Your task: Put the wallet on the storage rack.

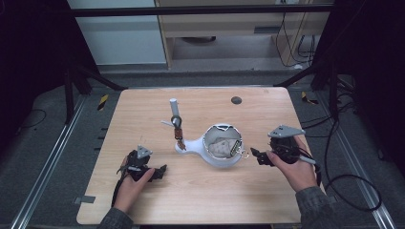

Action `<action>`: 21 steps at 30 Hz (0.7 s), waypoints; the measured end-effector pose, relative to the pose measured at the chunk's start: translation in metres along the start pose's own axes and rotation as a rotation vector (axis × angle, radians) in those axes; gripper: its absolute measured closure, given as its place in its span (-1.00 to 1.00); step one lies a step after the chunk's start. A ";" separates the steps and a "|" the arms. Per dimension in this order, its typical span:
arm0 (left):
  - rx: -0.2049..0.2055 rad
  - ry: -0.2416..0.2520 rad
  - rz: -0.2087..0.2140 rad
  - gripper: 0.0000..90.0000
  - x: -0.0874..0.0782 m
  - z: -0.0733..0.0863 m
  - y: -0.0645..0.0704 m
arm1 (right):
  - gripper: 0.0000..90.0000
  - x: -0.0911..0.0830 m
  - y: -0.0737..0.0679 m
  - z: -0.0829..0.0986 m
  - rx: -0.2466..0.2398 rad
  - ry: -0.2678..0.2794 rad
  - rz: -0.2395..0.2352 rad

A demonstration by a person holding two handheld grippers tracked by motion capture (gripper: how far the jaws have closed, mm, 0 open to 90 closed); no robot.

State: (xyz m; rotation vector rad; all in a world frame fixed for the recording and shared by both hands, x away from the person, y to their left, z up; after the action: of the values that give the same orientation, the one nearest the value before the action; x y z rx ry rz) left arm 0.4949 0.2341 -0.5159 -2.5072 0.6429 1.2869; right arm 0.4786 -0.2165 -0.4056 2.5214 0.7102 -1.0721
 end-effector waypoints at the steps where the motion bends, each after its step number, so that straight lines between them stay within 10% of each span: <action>1: 0.000 0.000 0.000 -1.00 0.000 0.000 0.000 | -0.75 0.001 0.001 0.003 0.003 0.000 0.000; 21: 0.001 0.000 0.001 -1.00 0.000 0.000 0.000 | -0.78 0.029 0.019 0.061 0.140 -0.047 -0.019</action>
State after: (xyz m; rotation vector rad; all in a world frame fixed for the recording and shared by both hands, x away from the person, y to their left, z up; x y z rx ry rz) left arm 0.4943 0.2340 -0.5159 -2.5068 0.6445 1.2870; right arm 0.4710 -0.2510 -0.4669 2.6010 0.6694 -1.2234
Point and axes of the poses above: each handheld gripper's, and its own axes: x roughly forward along the jaws, z roughly out of its underside, y roughly to its right, the point moved 1 cm from there along x, roughly forward along the jaws, and after that the axes turned 10 degrees about -y, right-handed, at the moved point
